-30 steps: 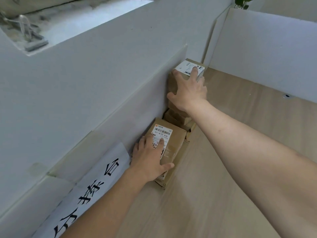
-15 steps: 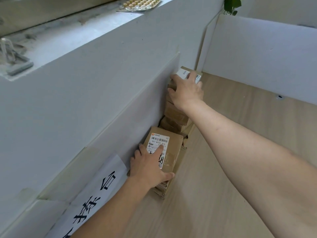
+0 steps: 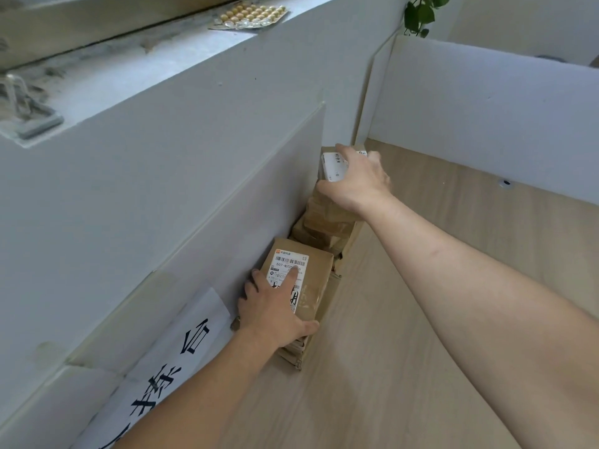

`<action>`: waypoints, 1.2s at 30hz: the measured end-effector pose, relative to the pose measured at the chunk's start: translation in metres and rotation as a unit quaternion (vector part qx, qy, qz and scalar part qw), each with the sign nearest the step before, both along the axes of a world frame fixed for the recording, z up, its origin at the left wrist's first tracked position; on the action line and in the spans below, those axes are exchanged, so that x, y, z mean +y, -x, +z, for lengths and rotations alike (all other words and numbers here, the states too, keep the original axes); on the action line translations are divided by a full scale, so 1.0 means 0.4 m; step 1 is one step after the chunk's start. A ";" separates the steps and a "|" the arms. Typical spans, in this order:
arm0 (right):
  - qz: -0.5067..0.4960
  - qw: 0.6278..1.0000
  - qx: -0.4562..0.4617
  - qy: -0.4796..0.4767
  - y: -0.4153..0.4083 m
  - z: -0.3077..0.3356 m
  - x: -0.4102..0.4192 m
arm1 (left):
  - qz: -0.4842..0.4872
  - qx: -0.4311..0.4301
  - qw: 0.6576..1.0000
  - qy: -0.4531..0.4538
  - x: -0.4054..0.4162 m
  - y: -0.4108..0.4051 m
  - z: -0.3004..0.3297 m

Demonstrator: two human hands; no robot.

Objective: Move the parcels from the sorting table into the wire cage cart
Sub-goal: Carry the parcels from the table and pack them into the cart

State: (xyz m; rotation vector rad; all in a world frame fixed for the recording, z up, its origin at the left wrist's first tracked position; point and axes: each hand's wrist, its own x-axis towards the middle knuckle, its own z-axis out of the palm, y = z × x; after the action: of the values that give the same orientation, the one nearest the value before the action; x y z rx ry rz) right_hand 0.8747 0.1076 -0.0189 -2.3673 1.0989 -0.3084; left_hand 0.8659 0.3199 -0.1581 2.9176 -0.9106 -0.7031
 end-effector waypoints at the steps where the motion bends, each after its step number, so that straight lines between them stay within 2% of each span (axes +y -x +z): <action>1: 0.001 1.000 -0.015 0.002 0.014 0.005 0.004 | 0.003 -0.001 1.000 0.004 0.000 -0.001 0.004; 5: -0.006 0.999 -0.044 0.029 0.083 0.017 0.030 | 0.009 -0.006 1.000 0.023 0.006 0.000 0.023; 11: -0.005 0.997 -0.037 0.060 0.217 0.017 0.100 | 0.006 -0.006 0.999 0.033 0.032 0.048 0.066; 19: 0.003 0.998 -0.009 0.059 0.411 0.005 0.176 | 0.053 -0.023 0.996 0.060 0.071 0.169 0.149; 36: 0.175 0.982 0.015 0.066 0.812 -0.076 0.329 | 0.211 -0.097 0.970 0.071 0.279 0.643 0.223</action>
State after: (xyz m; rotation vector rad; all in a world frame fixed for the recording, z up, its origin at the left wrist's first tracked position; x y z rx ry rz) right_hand 0.5497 0.2392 -0.0493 -2.6337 0.6717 -0.2231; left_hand 0.6087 0.4317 -0.0691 2.9345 -0.3007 -0.3152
